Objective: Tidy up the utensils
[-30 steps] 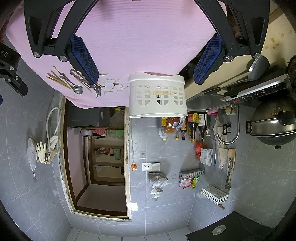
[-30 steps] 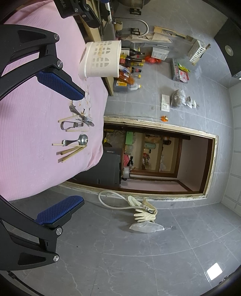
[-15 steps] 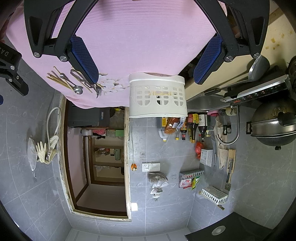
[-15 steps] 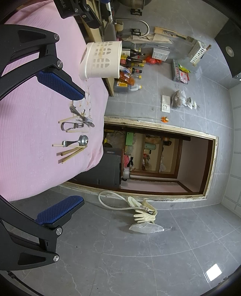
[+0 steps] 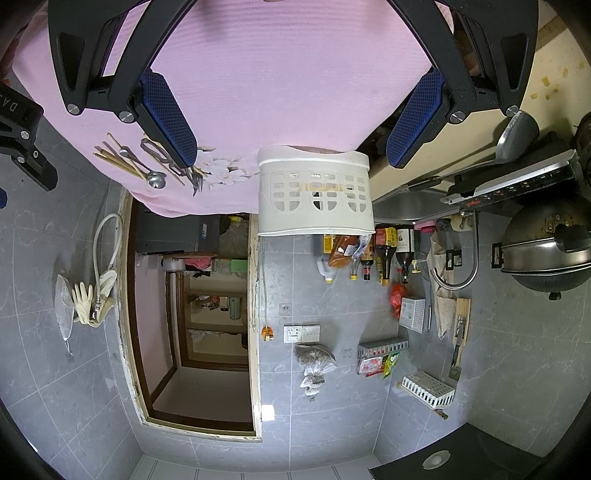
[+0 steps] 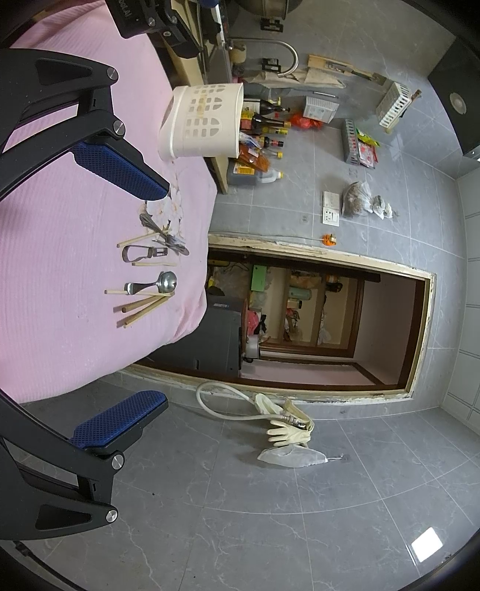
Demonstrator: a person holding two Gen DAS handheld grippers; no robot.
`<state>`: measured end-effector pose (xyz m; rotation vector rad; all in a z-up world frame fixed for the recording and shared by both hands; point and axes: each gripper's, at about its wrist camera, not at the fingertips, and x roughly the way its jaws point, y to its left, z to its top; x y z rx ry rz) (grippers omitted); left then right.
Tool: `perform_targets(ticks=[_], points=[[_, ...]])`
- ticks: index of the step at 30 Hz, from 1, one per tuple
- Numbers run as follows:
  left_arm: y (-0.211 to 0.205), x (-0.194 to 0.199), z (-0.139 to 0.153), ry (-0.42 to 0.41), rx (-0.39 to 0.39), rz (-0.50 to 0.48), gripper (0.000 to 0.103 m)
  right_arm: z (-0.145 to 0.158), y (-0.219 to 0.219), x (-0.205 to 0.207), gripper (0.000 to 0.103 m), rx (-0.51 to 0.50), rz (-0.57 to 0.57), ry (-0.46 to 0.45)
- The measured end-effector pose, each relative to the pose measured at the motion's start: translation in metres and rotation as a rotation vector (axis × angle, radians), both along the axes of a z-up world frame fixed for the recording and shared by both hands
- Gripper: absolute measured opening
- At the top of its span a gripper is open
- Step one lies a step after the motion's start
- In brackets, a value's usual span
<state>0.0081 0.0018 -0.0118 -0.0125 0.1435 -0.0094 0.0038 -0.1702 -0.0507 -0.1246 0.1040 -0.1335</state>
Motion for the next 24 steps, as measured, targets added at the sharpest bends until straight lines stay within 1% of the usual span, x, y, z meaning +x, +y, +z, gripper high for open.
perform_targets(ticks=[14, 19, 24], points=[[0.000, 0.001, -0.002, 0.002, -0.006, -0.002, 0.101, -0.002, 0.004, 0.001, 0.103, -0.001, 0.006, 0.011], [-0.001, 0.004, -0.001, -0.008, -0.006, -0.018, 0.101, 0.000, 0.000, 0.006, 0.103, -0.011, 0.000, 0.016], [-0.006, 0.018, 0.011, -0.008, -0.004, -0.065, 0.101, 0.009, -0.007, 0.016, 0.103, -0.029, -0.015, 0.000]])
